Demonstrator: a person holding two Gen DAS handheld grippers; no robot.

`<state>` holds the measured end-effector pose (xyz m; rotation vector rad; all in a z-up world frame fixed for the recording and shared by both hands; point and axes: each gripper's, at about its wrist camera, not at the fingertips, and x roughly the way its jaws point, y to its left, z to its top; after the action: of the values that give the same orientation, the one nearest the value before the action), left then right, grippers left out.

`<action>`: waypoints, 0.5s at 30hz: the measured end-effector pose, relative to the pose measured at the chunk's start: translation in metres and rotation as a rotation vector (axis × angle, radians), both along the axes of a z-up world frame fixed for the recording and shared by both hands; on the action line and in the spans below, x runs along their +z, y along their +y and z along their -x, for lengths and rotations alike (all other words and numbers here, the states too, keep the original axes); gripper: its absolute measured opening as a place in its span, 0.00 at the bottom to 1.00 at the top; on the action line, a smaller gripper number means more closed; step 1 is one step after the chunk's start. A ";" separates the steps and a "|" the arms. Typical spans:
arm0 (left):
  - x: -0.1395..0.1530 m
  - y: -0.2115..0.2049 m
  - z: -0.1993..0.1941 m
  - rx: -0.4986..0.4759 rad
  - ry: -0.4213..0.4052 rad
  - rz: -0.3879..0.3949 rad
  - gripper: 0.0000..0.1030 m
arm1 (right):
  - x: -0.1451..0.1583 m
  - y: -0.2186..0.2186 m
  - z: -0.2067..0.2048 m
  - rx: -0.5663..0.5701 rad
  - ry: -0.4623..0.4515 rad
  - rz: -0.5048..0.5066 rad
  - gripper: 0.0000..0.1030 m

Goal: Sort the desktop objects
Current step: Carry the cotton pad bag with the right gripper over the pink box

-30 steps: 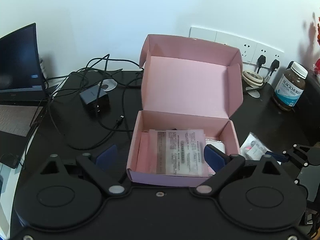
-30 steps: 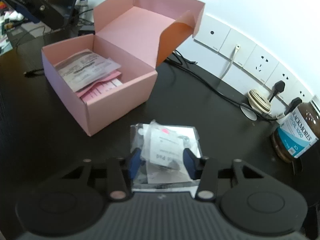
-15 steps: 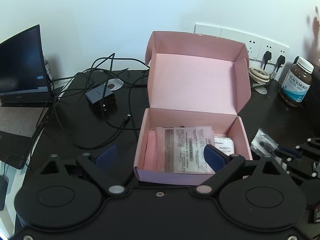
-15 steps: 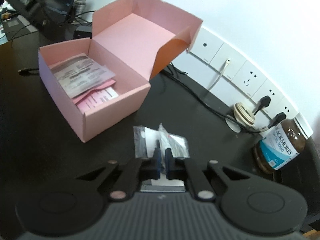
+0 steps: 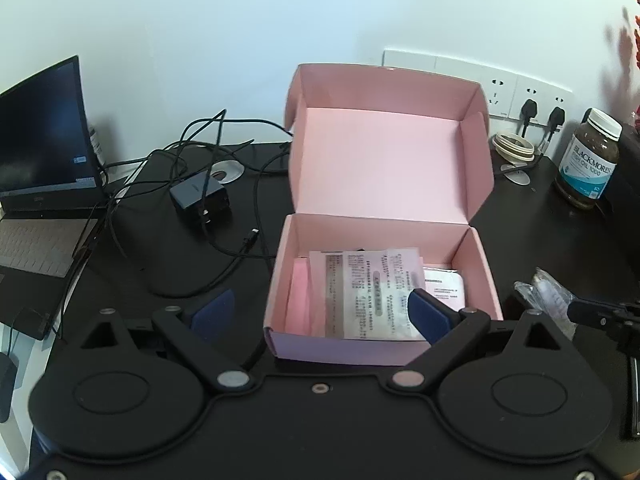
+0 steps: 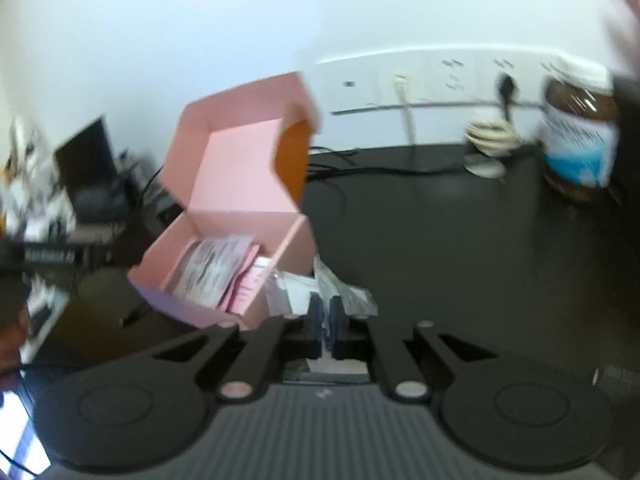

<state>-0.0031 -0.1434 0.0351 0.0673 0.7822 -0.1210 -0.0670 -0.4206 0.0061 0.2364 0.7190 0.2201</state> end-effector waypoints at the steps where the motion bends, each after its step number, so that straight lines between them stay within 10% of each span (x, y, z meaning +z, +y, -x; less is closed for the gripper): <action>1: 0.001 -0.004 0.000 -0.009 -0.003 -0.005 0.92 | -0.001 -0.006 0.001 -0.030 0.011 -0.022 0.04; 15: 0.006 -0.041 -0.002 -0.069 -0.011 -0.006 0.92 | -0.004 -0.019 -0.002 -0.170 -0.047 -0.251 0.04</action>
<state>-0.0009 -0.1841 0.0407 0.1003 0.7693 -0.1834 -0.0651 -0.4392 0.0024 0.5280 0.6203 0.1530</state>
